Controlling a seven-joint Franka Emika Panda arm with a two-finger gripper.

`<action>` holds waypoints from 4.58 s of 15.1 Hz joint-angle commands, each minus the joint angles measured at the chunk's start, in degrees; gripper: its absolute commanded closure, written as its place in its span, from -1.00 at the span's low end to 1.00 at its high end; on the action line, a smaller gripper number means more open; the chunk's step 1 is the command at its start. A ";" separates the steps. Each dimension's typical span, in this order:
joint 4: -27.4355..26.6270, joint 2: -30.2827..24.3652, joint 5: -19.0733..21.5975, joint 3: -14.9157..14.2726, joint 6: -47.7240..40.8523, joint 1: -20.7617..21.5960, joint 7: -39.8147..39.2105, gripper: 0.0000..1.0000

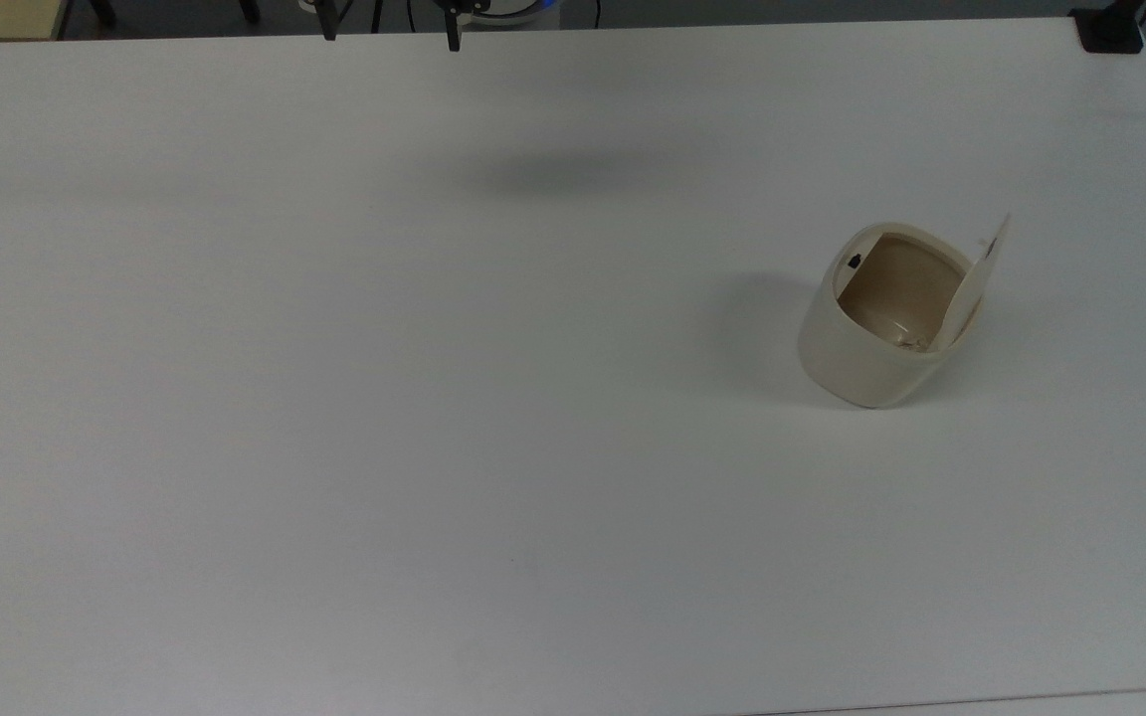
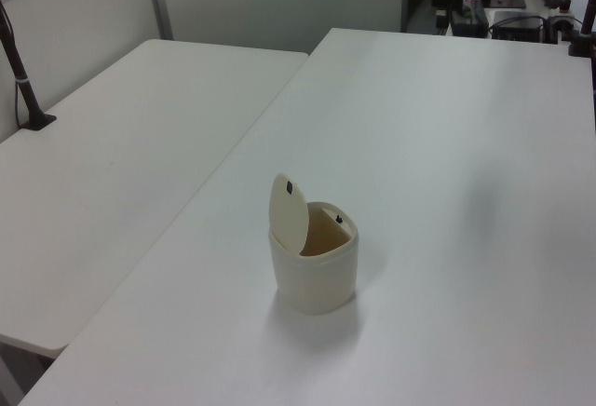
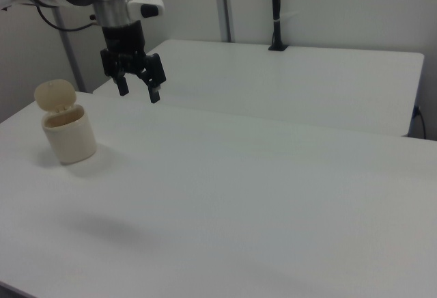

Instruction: Close the trash bin

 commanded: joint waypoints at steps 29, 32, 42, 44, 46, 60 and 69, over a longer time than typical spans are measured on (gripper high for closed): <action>2.99 2.30 -0.60 -1.11 -2.57 -1.79 -17.98 -1.00; 2.91 2.30 -0.51 -1.03 -3.00 -1.61 -22.97 -0.87; 3.26 3.87 0.28 2.84 -6.00 6.72 -47.86 -0.47; 3.35 5.45 0.02 2.06 -3.55 11.46 -47.78 -0.33; 3.43 7.21 -0.07 0.13 -0.21 16.12 -44.90 -0.29; 14.58 18.99 0.98 -5.41 28.08 36.69 -24.77 1.00; 16.35 23.74 1.16 -4.80 40.50 40.13 -14.55 1.00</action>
